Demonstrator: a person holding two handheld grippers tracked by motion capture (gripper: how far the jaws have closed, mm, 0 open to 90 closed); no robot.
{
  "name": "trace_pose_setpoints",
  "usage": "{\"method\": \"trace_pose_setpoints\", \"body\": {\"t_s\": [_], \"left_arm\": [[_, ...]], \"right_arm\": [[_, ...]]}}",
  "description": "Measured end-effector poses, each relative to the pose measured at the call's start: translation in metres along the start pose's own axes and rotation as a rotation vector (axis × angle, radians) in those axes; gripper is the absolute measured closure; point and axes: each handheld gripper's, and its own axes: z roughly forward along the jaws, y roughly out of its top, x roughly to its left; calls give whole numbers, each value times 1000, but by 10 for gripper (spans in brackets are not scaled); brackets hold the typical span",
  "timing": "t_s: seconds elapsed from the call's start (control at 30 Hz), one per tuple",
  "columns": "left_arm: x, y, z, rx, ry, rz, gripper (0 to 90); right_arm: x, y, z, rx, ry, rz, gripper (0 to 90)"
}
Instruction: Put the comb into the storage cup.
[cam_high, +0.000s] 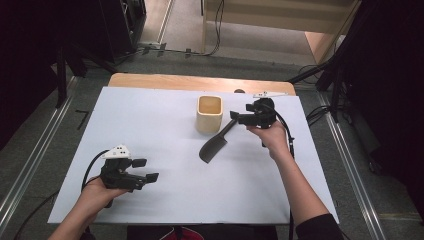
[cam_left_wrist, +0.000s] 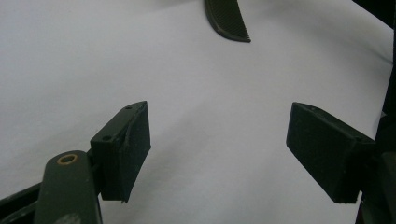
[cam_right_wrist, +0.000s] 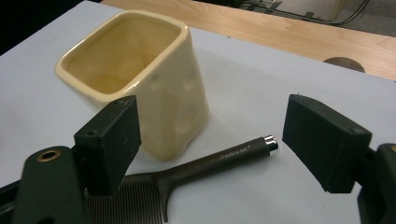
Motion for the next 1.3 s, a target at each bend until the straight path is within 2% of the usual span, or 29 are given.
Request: {"method": "trace_pose_setpoints", "body": {"t_s": [0.23,0.53,0.77,0.87,0.97,1.0,1.07,1.1,1.3], "left_arm": [[0,0,-1,-5,-3,-1,227],[0,0,0,-6,-5,-1,227],[0,0,-1,-8,-6,1,227],[0,0,-1,-9,-6,1,227],[0,0,-1,-12,-7,0,227],[0,0,-1,-12,-8,-1,227],[0,0,-1,-17,-7,-1,227],[0,0,-1,-17,-7,0,227],[0,1,-2,-22,-9,3,228]], "right_arm": [[-7,7,10,5,-8,20,190],[-16,14,27,25,-53,44,204],[-21,10,41,38,-63,67,244],[-22,8,46,43,-50,72,326],[-19,6,50,63,-59,53,491],[-18,6,51,80,-66,49,605],[-17,5,53,120,-97,45,780],[-17,3,54,126,-98,45,861],[-14,-3,65,134,-62,45,876]]}}
